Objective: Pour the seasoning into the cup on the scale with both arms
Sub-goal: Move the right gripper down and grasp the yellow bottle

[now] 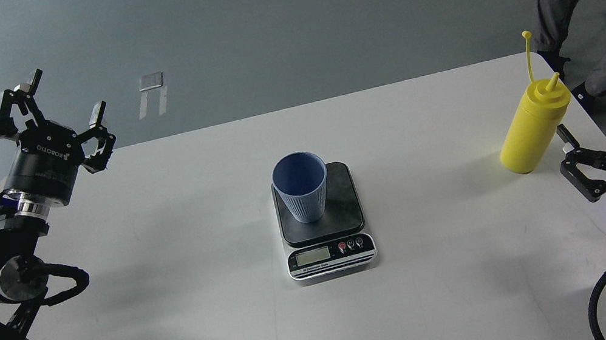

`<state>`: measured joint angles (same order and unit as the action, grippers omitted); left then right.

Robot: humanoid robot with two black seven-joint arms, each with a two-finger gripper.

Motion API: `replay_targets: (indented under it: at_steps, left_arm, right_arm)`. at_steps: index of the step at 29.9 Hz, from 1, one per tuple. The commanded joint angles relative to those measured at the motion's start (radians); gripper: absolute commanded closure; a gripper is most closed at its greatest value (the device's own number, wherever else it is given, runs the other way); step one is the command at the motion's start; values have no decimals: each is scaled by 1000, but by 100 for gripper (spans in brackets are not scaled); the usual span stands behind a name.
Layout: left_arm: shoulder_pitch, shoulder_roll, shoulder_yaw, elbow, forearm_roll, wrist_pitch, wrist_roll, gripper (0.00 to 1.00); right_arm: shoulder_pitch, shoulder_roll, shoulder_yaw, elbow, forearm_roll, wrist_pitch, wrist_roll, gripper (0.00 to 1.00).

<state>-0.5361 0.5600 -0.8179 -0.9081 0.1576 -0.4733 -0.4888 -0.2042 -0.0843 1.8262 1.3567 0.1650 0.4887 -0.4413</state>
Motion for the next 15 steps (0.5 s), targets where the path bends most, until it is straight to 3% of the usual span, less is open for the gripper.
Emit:
replay_targets:
  at_steps: [1, 15]
  left_arm:
    - [1, 0, 3, 0, 0, -1, 0, 2]
    - [1, 0, 11, 0, 0, 1, 0, 2]
  right_arm:
    - [9, 24, -2, -77, 5, 0, -2, 0]
    - [121, 78, -39, -257, 30, 0, -2, 0]
